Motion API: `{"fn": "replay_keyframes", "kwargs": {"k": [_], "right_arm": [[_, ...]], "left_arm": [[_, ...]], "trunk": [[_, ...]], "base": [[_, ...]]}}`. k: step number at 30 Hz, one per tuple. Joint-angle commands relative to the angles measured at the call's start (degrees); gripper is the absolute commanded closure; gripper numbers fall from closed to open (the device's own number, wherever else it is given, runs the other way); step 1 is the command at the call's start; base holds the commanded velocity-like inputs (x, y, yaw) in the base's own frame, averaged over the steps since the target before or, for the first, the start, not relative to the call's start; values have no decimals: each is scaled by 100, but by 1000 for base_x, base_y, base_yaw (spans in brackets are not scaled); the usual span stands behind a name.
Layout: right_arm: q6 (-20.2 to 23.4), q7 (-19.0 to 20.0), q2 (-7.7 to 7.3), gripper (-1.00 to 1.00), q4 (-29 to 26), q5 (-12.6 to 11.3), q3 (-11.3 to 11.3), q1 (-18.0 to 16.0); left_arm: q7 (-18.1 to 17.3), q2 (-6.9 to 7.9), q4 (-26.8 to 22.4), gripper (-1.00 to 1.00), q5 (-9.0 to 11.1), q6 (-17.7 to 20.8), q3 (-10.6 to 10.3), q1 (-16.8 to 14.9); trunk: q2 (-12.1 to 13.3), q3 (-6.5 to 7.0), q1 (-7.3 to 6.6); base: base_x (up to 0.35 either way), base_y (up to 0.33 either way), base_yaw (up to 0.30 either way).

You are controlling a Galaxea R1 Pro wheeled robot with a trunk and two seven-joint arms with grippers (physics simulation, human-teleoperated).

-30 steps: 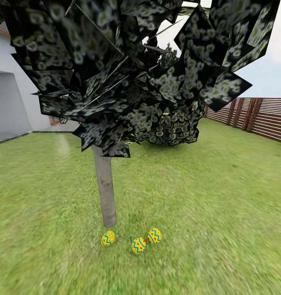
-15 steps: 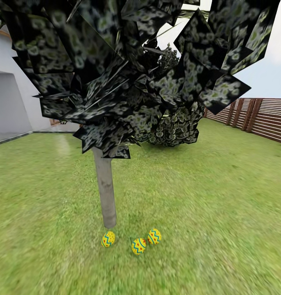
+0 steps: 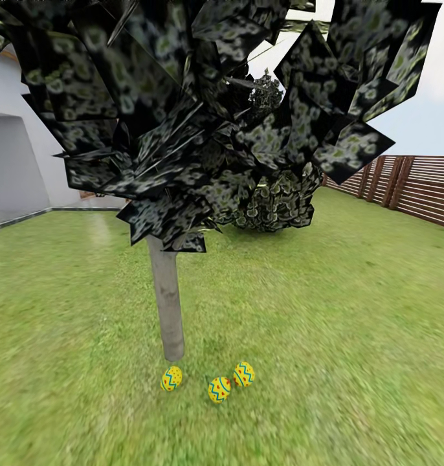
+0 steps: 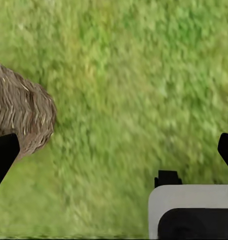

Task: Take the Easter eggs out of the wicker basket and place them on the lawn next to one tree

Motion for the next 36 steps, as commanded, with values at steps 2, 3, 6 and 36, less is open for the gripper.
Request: {"fn": "replay_keyframes", "kwargs": {"k": [2, 3, 6, 36], "right_arm": [[-5, 39, 3, -100, 57, -44, -8, -6], [-5, 39, 2, -100, 90, -43, -7, -6], [-5, 38, -4, -100, 245, -47, -9, -6], [-5, 30, -35, -100, 589, -55, -30, -6]], "left_arm": [[6, 8, 6, -100, 39, -5, -53, 39], [1, 10, 9, -100, 39, -3, -52, 58], [-16, 22, 18, -100, 38, 7, -50, 184], [-21, -4, 23, -100, 38, 58, -55, 530]], "trunk": [[75, 28, -43], [115, 46, -65], [235, 100, -131], [1438, 638, -790]], "base": [[0, 0, 0], [0, 0, 0], [0, 0, 0], [0, 0, 0]]}}
